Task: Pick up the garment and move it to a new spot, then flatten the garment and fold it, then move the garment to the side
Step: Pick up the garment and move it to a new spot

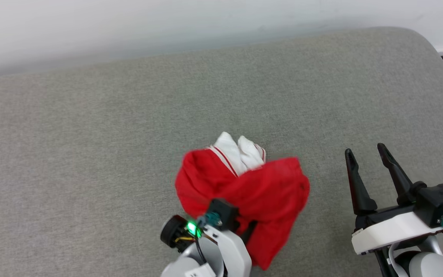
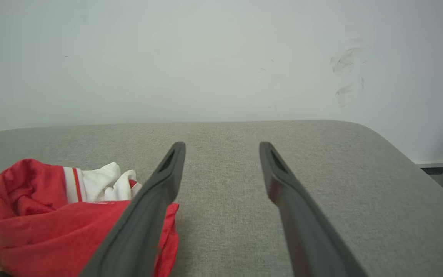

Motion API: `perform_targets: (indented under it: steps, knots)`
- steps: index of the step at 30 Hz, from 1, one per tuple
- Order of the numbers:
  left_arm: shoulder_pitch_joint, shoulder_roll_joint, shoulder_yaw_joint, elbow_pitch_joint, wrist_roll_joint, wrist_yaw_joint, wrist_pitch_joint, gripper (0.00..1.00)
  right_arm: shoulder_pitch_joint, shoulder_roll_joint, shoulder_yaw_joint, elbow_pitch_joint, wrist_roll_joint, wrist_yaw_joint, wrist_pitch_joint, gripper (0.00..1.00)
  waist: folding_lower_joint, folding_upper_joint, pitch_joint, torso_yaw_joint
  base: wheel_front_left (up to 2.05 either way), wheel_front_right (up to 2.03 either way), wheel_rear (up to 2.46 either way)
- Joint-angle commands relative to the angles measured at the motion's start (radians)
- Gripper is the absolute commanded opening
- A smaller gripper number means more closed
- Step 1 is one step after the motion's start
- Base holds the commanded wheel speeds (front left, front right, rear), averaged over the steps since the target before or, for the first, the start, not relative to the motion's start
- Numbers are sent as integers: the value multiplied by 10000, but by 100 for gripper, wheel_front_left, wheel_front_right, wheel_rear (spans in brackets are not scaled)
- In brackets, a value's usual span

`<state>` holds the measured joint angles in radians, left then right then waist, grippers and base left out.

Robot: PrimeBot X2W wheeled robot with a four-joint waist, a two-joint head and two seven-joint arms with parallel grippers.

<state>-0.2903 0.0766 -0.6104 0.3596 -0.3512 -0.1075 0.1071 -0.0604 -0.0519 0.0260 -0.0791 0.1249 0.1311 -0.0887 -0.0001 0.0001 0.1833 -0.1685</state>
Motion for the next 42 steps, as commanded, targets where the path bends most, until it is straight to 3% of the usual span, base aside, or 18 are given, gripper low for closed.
perform_targets:
  steps: [1, 4, 5, 6, 17, 25, 32, 42]
  knots:
    - [139, -44, -266, 187, 4, -71, 57, 0, -30, 25, -23, 40, 47, -5, -87, 100, 1, -1, 90, -77, 0, 0, 0]
    - [147, -97, -565, 422, -52, -111, -27, 4, -98, 23, -79, 102, 70, -5, -121, 100, 1, -1, 103, -35, 0, 0, 0]
    - [148, -104, -628, 527, -28, -90, -28, 32, -107, 23, -101, 129, 95, -7, -143, 100, 1, -1, 65, 9, 0, 0, 0]
    - [123, -122, -677, 569, -10, -55, -120, 100, -103, 23, -117, 144, 99, -7, -148, 100, 1, -1, 29, 49, 0, 0, 0]
    - [143, -226, -336, 243, -278, 577, -2125, 100, 310, 22, -185, 309, 42, -7, 96, 100, 1, -1, -1056, 847, 0, 0, 0]
    - [273, 27, 637, -270, -541, 1181, -3359, 100, 778, 21, -374, 119, 152, -7, 452, 100, 1, -1, -1783, 1584, 0, 0, 0]
    - [615, 824, 1827, -797, -594, 1935, -3634, 100, 1159, 20, -470, -121, 251, -7, 728, 100, 1, -1, -2053, 1973, 0, 0, 0]
    - [1621, 2197, 3106, -1680, -713, 2547, -3677, 100, 1533, 20, -533, -333, 331, -5, 1018, 100, 1, -1, -2311, 2200, 0, 0, 0]
